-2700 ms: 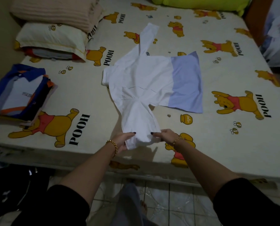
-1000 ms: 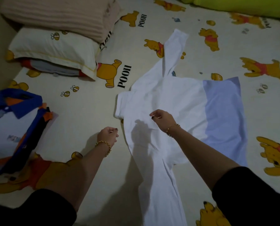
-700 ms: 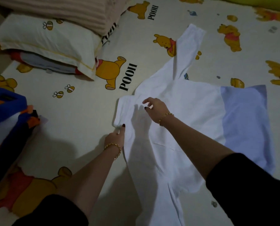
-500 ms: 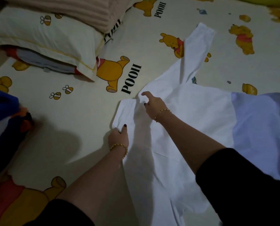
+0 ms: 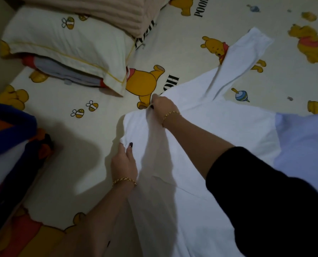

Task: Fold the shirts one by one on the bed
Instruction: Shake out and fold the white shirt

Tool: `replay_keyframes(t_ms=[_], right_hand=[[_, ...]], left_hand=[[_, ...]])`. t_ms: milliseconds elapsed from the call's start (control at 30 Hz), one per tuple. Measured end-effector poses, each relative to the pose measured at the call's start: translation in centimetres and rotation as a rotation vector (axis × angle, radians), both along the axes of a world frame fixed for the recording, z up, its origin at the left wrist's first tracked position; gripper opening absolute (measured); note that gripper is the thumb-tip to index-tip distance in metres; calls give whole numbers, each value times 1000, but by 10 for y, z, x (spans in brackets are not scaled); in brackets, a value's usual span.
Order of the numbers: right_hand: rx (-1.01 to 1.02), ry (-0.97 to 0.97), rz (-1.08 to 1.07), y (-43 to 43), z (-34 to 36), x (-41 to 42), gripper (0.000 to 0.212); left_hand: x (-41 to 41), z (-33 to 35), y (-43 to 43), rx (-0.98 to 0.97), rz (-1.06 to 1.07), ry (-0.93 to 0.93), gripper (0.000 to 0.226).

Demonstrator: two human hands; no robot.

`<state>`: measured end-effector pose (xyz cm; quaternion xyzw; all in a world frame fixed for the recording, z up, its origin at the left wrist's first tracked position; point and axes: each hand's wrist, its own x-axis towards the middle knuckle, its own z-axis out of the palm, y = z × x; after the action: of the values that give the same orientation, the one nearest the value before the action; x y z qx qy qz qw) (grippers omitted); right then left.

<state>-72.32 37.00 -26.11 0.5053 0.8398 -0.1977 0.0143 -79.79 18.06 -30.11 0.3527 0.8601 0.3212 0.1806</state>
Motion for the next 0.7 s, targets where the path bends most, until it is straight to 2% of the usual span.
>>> replay_keyframes(t_ms=[200, 300, 433, 567, 633, 700], right_hand=[[-84, 129, -70, -24, -24, -4, 35], [-119, 179, -119, -38, -26, 15, 42], [-121, 212, -177, -59, -23, 54, 39], [-56, 241, -251, -95, -24, 108, 33], [16, 202, -296, -130, -25, 148, 29], [84, 142, -310, -169, -30, 191, 23]], left_hand=[[-19, -3, -12, -83, -19, 27, 35], [-26, 2, -6, -119, -60, 69, 41], [-38, 8, 0, -145, -107, 117, 40], [-34, 3, -13, -208, -86, 89, 43], [-17, 7, -30, -297, -88, 186, 51], [8, 15, -47, -306, -158, 278, 42]])
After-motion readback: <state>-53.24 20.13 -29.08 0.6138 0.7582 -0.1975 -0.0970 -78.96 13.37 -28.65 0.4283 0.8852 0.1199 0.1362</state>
